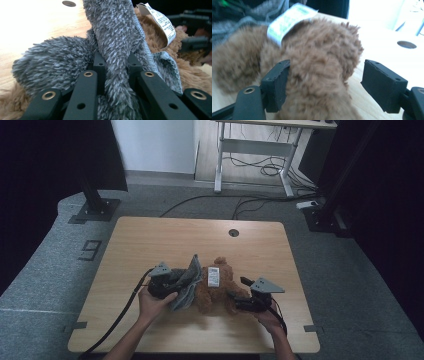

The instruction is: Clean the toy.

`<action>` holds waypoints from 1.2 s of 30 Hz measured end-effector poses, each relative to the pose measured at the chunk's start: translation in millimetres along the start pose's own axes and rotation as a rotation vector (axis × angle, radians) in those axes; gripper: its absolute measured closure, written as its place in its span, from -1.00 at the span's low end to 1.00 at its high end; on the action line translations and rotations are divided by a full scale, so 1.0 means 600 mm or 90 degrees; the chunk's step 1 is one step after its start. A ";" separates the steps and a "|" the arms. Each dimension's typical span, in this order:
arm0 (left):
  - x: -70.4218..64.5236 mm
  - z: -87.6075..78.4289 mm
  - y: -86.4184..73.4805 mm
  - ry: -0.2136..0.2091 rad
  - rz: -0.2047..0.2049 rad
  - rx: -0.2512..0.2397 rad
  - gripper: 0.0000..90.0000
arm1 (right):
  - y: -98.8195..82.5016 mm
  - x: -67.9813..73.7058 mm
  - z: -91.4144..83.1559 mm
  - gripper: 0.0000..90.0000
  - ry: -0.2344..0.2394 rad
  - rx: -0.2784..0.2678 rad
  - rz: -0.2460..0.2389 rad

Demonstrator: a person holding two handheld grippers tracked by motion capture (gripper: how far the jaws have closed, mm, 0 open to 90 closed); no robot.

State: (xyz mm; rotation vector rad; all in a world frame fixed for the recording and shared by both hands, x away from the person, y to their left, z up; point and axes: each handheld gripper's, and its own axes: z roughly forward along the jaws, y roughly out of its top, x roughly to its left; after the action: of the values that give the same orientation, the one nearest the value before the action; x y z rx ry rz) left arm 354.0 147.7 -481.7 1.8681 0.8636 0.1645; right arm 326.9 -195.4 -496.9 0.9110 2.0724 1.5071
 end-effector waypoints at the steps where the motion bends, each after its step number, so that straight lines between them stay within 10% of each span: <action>1: -0.001 -0.002 -0.002 -0.003 -0.002 -0.001 0.69 | 0.005 0.000 -0.002 -0.48 0.002 -0.005 0.001; 8: -0.011 -0.011 -0.017 -0.005 0.002 -0.011 0.70 | 0.015 0.007 0.017 -0.44 0.016 0.023 0.017; 12: -0.018 -0.018 -0.027 -0.012 0.008 -0.011 0.70 | 0.001 0.016 0.029 -0.24 0.073 0.062 0.031; 19: -0.026 -0.032 -0.057 -0.019 0.012 -0.034 0.71 | -0.025 0.043 0.036 -0.03 0.091 0.123 -0.016; 36: -0.027 0.033 -0.037 0.056 0.083 -0.055 0.73 | -0.035 0.036 0.060 0.27 -0.051 0.129 -0.060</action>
State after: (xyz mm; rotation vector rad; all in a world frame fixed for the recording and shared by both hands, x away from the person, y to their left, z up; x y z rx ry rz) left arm 340.3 127.5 -505.4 1.8477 0.7821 0.3622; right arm 330.6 -160.0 -527.7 0.9157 2.2057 1.2092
